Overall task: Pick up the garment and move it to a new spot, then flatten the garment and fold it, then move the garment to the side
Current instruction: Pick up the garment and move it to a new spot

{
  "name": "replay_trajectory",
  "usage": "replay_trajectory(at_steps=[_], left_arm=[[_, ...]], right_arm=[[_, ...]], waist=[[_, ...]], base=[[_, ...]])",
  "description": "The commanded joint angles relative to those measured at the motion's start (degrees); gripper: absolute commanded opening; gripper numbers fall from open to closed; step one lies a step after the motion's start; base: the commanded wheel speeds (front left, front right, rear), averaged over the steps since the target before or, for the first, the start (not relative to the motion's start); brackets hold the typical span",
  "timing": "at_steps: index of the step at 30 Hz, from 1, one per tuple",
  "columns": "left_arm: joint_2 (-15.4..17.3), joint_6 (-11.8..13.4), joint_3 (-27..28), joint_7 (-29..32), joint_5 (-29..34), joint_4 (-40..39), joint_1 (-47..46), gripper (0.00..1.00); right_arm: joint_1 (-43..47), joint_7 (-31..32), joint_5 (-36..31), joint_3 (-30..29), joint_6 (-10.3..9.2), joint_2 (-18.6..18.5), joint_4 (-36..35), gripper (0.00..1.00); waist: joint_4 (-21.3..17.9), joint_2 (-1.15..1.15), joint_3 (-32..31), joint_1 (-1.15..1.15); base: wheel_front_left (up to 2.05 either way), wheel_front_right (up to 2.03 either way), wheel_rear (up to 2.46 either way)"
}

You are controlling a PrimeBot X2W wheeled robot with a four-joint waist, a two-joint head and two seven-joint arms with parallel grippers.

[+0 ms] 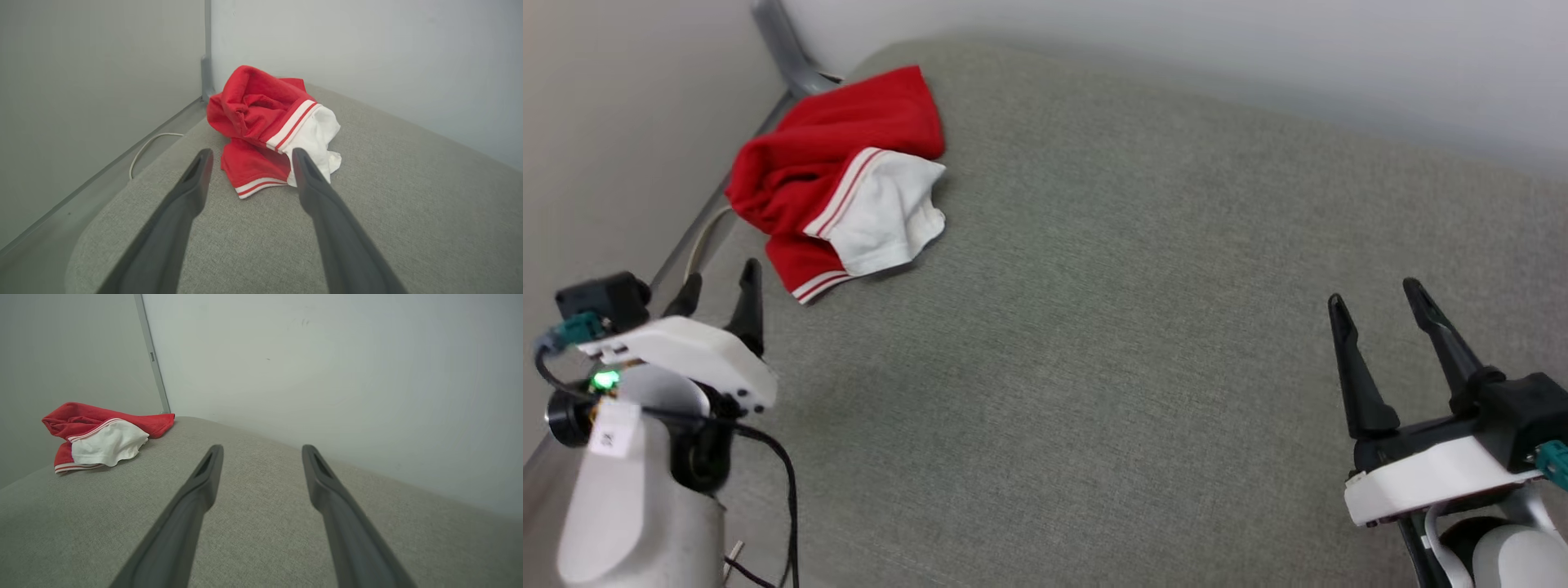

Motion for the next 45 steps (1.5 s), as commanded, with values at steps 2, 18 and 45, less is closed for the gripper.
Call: replay_trajectory(at_steps=[2,18,45], left_arm=[[2.2,-0.1,0.9,4.4,-2.2,1.1,-4.3,1.00],[13.9,2.6,2.9,28.6,-8.3,6.5,-22.0,1.00],[15.2,7.8,3.0,30.1,-8.2,6.9,-20.3,0.00]], right_arm=[[-1.9,0.5,-0.1,0.0,-0.04,-0.7,-1.4,1.00],[-9.1,1.7,1.1,-1.0,-0.04,-5.1,-7.6,1.00],[-10.7,1.9,2.2,-1.4,-0.04,-6.2,-9.9,1.00]], waist=[[-4.5,0.00,6.0,-0.01],[-11.3,0.00,23.0,-0.01],[-11.9,0.00,23.5,-0.01]], base=[[0.00,0.00,0.00],[0.00,0.00,0.00],[0.00,0.00,0.00]])
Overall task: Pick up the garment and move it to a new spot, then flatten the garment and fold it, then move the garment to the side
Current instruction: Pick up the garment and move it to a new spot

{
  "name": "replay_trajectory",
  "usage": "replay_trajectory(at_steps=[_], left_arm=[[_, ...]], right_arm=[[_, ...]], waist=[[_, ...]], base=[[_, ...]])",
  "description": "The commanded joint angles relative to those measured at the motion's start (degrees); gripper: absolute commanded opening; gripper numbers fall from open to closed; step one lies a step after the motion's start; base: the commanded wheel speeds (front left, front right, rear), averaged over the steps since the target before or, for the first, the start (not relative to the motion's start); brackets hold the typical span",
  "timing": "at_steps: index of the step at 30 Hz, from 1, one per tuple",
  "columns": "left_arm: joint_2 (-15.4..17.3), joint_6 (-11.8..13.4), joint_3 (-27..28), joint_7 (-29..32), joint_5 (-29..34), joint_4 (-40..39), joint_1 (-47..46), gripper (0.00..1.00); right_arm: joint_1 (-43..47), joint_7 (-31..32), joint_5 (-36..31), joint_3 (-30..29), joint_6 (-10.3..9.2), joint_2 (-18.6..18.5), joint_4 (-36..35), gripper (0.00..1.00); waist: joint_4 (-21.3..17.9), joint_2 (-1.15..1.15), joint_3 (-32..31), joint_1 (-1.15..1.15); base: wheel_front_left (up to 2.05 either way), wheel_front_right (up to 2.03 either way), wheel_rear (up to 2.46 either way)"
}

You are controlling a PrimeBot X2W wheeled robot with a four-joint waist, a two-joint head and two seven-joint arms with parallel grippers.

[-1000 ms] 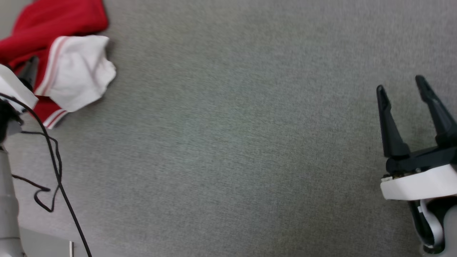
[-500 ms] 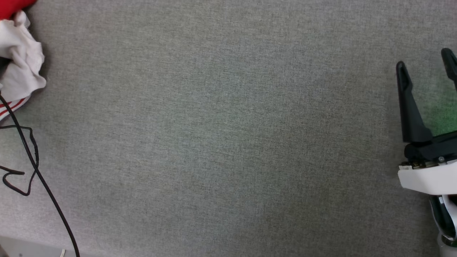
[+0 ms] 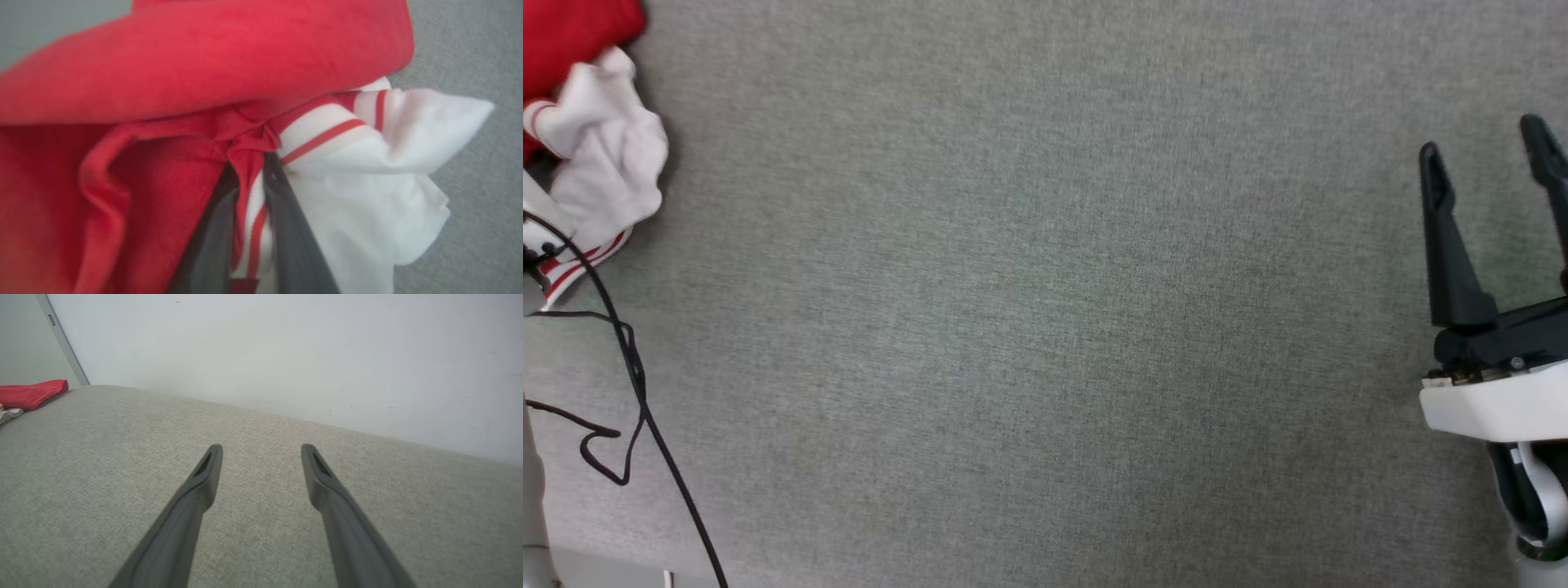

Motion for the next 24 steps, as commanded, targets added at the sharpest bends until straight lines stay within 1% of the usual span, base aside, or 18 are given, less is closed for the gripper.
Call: replay_trajectory(at_steps=[1,5,10,13,17,20,24], left_arm=[[0.2,-0.2,0.2,-1.8,0.2,-0.3,0.5,0.00],[0.9,-1.1,-0.1,-9.9,2.2,-0.7,1.4,0.00],[1.4,-3.5,-1.1,-20.3,4.3,-0.8,2.9,0.00],[1.6,-4.4,-1.5,-26.7,5.2,0.1,3.9,0.00],[0.9,-5.1,-2.2,-32.4,5.9,0.9,5.7,0.00],[-0.2,-5.3,-2.7,-35.7,6.3,0.2,7.9,0.00],[-2.1,-5.0,-3.8,-37.5,6.6,-2.6,11.3,0.00]], right_arm=[[0.5,-0.5,0.4,0.1,-0.04,0.3,0.5,1.00],[1.7,-1.6,0.7,0.0,-0.04,2.1,2.3,1.00],[3.8,-2.8,1.4,-0.6,-0.04,4.4,4.5,1.00],[5.4,-3.4,1.4,-1.2,-0.04,5.5,5.7,1.00],[7.6,-3.7,1.5,-1.8,-0.04,6.7,6.6,1.00],[9.1,-4.2,2.1,-2.2,-0.04,7.3,7.5,1.00],[10.9,-4.3,2.3,-2.5,-0.04,7.8,7.9,1.00]], waist=[[0.3,0.00,-2.6,-0.01],[0.6,0.00,-6.8,-0.01],[1.0,0.00,-12.3,-0.01],[1.0,0.00,-15.6,-0.01],[0.7,0.00,-19.6,-0.01],[0.1,0.00,-22.3,-0.01],[-0.9,0.00,-24.9,-0.01]], base=[[0.00,0.00,0.00],[0.00,0.00,0.00],[0.00,0.00,0.00],[0.00,0.00,0.00],[0.00,0.00,0.00],[0.00,0.00,0.00],[0.00,0.00,0.00]])
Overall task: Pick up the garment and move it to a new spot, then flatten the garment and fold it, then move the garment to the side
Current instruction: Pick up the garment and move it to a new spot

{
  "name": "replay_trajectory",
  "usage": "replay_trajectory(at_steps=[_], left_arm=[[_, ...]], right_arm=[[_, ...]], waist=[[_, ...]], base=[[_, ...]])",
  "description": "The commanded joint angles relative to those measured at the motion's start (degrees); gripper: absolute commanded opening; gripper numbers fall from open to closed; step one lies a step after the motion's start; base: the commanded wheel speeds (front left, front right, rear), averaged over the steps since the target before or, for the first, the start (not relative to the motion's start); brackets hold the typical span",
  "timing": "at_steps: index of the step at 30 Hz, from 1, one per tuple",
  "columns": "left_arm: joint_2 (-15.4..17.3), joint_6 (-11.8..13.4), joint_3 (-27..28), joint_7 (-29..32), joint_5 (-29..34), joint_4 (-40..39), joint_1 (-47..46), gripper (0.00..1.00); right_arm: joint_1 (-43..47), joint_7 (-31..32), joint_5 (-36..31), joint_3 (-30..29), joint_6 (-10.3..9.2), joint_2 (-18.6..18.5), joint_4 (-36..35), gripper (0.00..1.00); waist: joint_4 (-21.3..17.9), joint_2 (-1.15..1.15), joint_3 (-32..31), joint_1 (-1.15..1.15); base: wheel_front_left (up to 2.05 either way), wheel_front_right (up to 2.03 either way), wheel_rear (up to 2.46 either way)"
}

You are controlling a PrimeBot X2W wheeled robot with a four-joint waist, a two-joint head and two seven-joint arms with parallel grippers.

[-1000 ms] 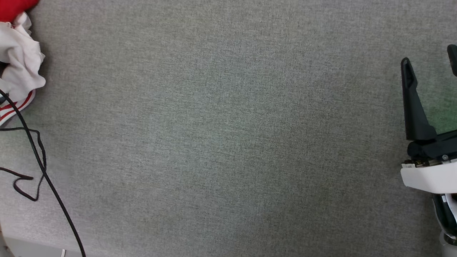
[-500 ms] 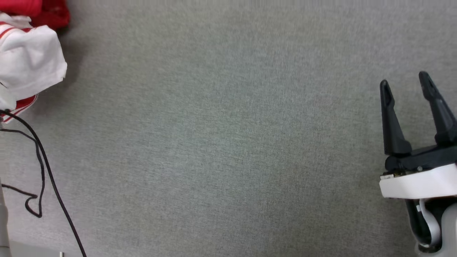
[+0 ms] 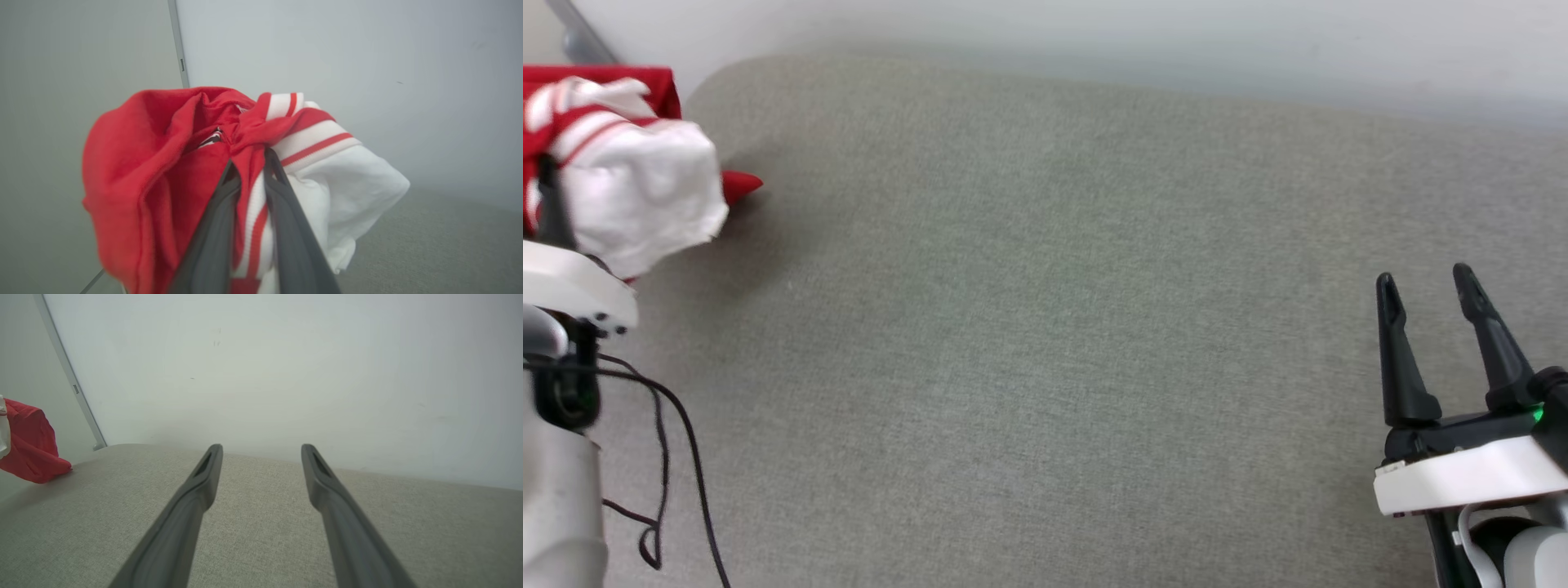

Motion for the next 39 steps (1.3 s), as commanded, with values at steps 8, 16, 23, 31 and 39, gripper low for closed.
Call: replay_trajectory(at_steps=[8,16,23,31,39], left_arm=[[-4.3,1.6,-3.3,0.7,1.3,-11.9,9.7,0.00],[-9.0,1.7,-9.8,4.8,2.7,-24.6,17.6,0.00],[-12.4,-0.3,-17.9,8.2,3.2,-29.0,17.8,0.00],[-16.2,-2.4,-30.5,9.6,3.4,-29.5,15.3,0.00],[-16.8,-2.9,-41.8,9.3,3.1,-23.7,14.2,0.00]], right_arm=[[2.8,-0.3,1.3,0.1,-0.04,0.4,1.2,1.00],[3.8,-0.4,2.3,0.1,-0.04,0.4,1.9,1.00],[3.1,-0.5,2.7,0.4,-0.04,0.4,1.5,1.00],[1.4,-2.0,5.0,0.0,-0.04,0.4,2.3,1.00],[-1.3,-4.7,6.6,1.2,-0.04,0.4,4.6,1.00]], waist=[[-6.5,0.00,-5.1,0.02],[-14.0,0.00,-6.3,0.02],[-19.5,0.00,-4.6,0.02],[-24.3,0.00,1.6,0.02],[-25.5,0.00,7.1,0.02]], base=[[0.00,0.00,0.00],[0.00,0.00,0.00],[0.00,0.00,0.00],[0.00,0.00,0.00],[0.00,0.00,0.00]])
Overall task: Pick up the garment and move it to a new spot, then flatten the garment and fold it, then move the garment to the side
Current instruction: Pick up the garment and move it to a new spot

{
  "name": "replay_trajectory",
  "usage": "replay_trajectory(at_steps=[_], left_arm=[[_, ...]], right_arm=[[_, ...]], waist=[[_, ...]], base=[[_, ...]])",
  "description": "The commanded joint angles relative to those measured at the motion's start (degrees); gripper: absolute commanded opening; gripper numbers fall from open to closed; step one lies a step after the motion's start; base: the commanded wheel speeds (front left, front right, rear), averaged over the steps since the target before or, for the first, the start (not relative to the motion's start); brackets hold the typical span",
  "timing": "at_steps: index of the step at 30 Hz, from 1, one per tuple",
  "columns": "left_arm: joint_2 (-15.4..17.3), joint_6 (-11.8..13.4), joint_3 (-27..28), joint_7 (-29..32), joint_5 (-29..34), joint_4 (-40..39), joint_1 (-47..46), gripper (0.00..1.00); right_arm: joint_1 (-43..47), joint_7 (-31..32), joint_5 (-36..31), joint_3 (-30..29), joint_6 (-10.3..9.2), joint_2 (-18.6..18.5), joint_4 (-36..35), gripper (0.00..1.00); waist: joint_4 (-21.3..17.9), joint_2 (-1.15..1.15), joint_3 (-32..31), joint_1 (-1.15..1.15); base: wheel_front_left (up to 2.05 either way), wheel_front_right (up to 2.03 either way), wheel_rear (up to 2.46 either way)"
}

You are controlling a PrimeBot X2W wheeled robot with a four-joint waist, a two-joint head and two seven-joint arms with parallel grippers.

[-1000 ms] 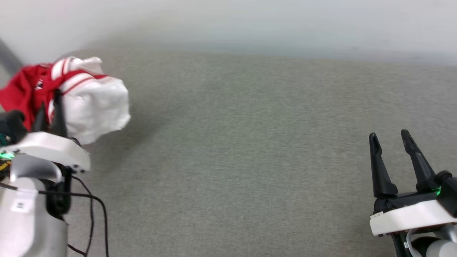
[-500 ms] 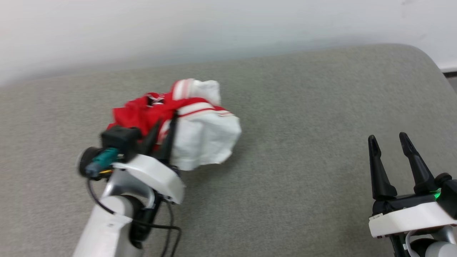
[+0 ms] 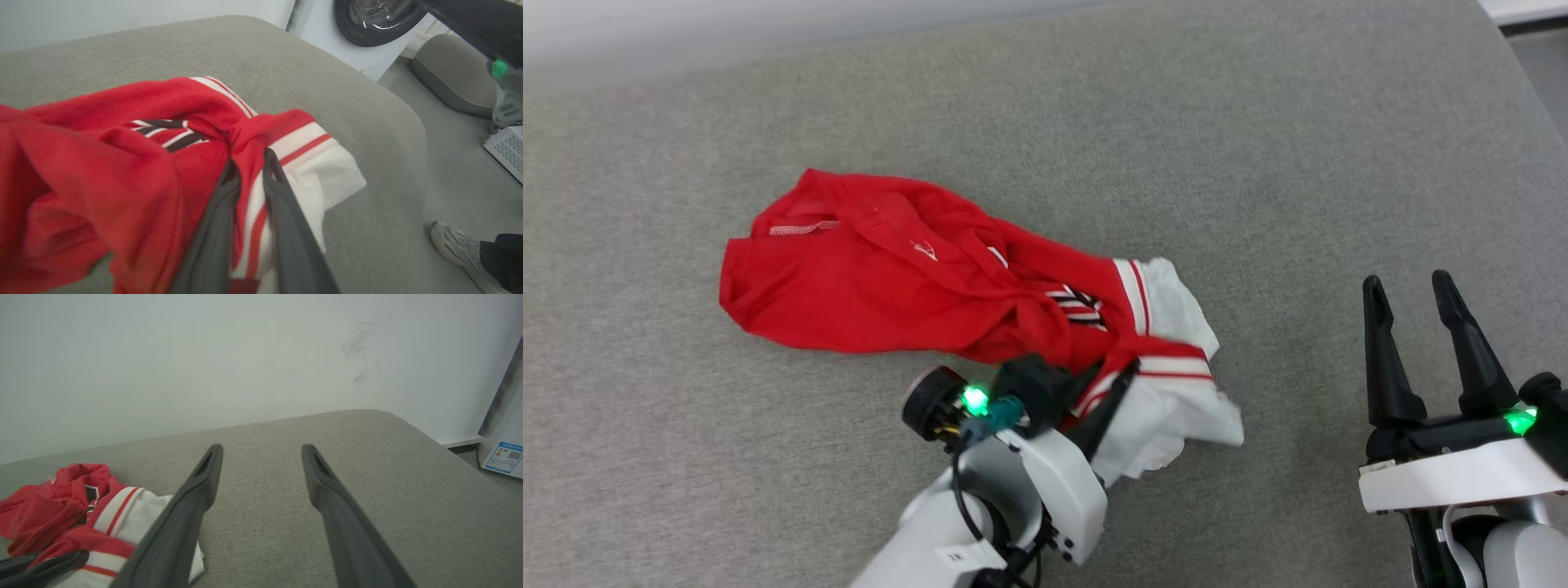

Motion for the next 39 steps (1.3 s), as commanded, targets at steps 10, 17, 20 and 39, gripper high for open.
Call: replay_trajectory(at_steps=[10,17,20,39], left_arm=[[0.1,-0.2,-5.8,-4.1,-2.9,5.8,-0.8,1.00],[-1.1,1.3,-4.4,-12.5,-4.5,5.2,1.3,1.00],[-1.4,3.6,-2.6,-15.6,-4.7,4.8,2.2,1.00],[7.1,14.8,17.8,-20.1,-4.9,0.8,15.3,1.00]], right_arm=[[-1.4,-0.6,-1.4,-0.7,-0.04,0.1,2.4,1.00],[1.3,1.5,-3.1,-2.3,-0.04,0.1,1.9,1.00],[2.9,2.8,-3.8,-2.5,-0.04,0.1,1.3,1.00],[10.4,7.5,-4.2,-3.3,-0.04,0.1,-0.4,1.00]], waist=[[1.9,0.00,-1.8,-0.01],[5.3,0.00,-8.4,-0.01],[6.8,0.00,-10.8,-0.01],[12.9,0.00,-19.0,-0.01]], base=[[0.00,0.00,0.00],[0.00,0.00,0.00],[0.00,0.00,0.00],[0.00,0.00,0.00]])
